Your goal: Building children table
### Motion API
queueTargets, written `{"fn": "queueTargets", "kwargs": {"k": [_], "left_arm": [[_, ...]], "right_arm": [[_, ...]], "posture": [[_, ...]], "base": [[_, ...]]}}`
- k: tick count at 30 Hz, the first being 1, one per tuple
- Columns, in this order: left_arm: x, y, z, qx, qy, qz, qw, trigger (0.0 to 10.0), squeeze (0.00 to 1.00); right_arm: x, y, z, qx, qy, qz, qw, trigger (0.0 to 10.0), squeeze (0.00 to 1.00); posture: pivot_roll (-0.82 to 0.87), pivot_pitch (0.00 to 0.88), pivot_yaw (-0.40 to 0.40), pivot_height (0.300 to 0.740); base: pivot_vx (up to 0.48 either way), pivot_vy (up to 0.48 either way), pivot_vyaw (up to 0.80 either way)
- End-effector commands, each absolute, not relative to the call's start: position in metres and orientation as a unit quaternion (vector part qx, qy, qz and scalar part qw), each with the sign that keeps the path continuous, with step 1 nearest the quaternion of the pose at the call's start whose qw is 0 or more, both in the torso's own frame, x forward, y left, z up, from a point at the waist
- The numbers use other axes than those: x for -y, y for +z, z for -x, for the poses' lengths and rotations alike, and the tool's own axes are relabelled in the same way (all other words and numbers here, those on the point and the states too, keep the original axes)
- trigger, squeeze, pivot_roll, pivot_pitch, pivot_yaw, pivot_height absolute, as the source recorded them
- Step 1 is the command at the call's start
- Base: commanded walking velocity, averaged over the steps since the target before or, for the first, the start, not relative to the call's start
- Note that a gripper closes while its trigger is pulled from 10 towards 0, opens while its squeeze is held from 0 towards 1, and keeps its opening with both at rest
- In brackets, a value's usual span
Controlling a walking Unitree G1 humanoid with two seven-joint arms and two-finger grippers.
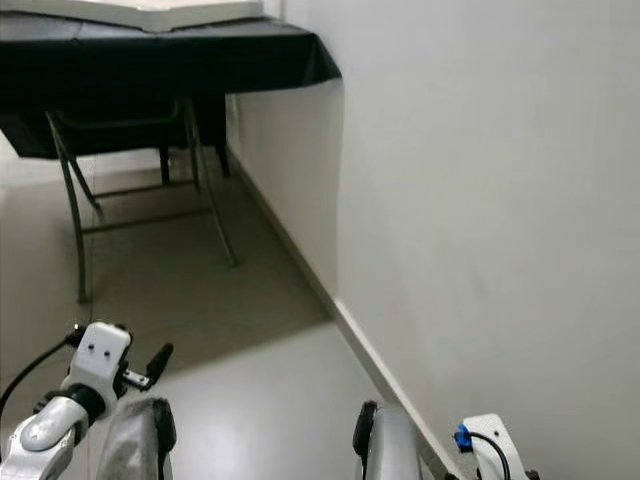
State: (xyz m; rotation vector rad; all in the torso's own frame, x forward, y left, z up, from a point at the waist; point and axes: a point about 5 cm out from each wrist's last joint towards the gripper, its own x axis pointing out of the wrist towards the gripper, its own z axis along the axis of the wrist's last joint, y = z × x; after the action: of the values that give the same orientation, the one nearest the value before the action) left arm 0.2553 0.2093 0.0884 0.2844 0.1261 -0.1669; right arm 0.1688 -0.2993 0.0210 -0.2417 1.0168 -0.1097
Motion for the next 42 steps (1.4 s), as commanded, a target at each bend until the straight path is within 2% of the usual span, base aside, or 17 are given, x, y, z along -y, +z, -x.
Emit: {"fn": "queueTargets", "kwargs": {"k": [1, 9, 17, 19, 26, 28, 30, 36, 37, 38, 39, 42], "left_arm": [[-0.213, 0.088, -0.254, -0.067, -0.081, -0.153, 0.983, 10.0, 0.0], [-0.219, 0.09, -0.254, -0.07, -0.088, -0.163, 0.98, 10.0, 0.0], [-0.221, 0.095, -0.256, -0.07, -0.097, -0.174, 0.977, 10.0, 0.0], [-0.237, 0.098, -0.248, -0.083, -0.093, -0.192, 0.974, 10.0, 0.0], [-0.247, 0.101, -0.237, -0.096, -0.097, -0.207, 0.969, 10.0, 0.0], [-0.252, 0.103, -0.228, -0.108, -0.108, -0.215, 0.965, 10.0, 0.0], [-0.254, 0.104, -0.226, -0.114, -0.111, -0.219, 0.963, 10.0, 0.0], [-0.259, 0.107, -0.217, -0.125, -0.116, -0.224, 0.96, 10.0, 0.0], [-0.261, 0.107, -0.212, -0.133, -0.117, -0.226, 0.958, 10.0, 0.0], [-0.261, 0.107, -0.212, -0.133, -0.117, -0.226, 0.958, 10.0, 0.0], [-0.266, 0.105, -0.203, -0.148, -0.119, -0.227, 0.955, 10.0, 0.0], [-0.268, 0.105, -0.192, -0.159, -0.121, -0.227, 0.953, 10.0, 0.0]], "right_arm": [[0.302, 0.017, -0.168, -0.491, -0.057, 0.117, 0.862, 10.0, 0.0], [0.306, -0.001, -0.168, -0.505, -0.098, 0.105, 0.851, 10.0, 0.0], [0.3, -0.012, -0.164, -0.517, -0.102, 0.065, 0.848, 10.0, 0.0], [0.295, -0.018, -0.161, -0.528, -0.088, 0.064, 0.842, 10.0, 0.0], [0.298, -0.024, -0.158, -0.54, -0.094, 0.075, 0.833, 10.0, 0.0], [0.304, -0.027, -0.155, -0.547, -0.106, 0.084, 0.826, 10.0, 0.0], [0.309, -0.026, -0.154, -0.549, -0.115, 0.083, 0.824, 10.0, 0.0], [0.327, -0.017, -0.151, -0.547, -0.14, 0.069, 0.822, 10.0, 0.0], [0.339, -0.009, -0.15, -0.543, -0.151, 0.057, 0.824, 10.0, 0.0], [0.339, -0.009, -0.15, -0.543, -0.151, 0.057, 0.824, 10.0, 0.0], [0.36, 0.007, -0.147, -0.532, -0.17, 0.044, 0.828, 10.0, 0.0], [0.374, 0.018, -0.138, -0.53, -0.171, 0.051, 0.829, 10.0, 0.0]], "posture": [[0.01, 0.0, -0.057, 0.331], [0.02, 0.0, -0.022, 0.301], [0.04, 0.0, -0.002, 0.3], [0.06, 0.047, 0.009, 0.3], [0.08, 0.1, 0.015, 0.3], [0.08, 0.162, 0.025, 0.3], [0.09, 0.189, 0.03, 0.3], [0.08, 0.235, 0.029, 0.3], [0.08, 0.249, 0.028, 0.3], [0.08, 0.249, 0.028, 0.3], [0.07, 0.272, 0.024, 0.3], [0.06, 0.308, 0.019, 0.3]], "base": [[0.0, 0.0, 0.0], [0.0, 0.0, 0.0], [0.0, 0.0, 0.0], [0.0, 0.0, 0.0], [0.0, 0.0, 0.0], [0.0, 0.0, 0.0], [0.0, 0.0, 0.0], [0.0, 0.0, 0.0], [0.0, 0.0, 0.0], [0.0, 0.0, 0.0], [0.0, 0.0, 0.0], [0.0, 0.0, 0.0]]}}
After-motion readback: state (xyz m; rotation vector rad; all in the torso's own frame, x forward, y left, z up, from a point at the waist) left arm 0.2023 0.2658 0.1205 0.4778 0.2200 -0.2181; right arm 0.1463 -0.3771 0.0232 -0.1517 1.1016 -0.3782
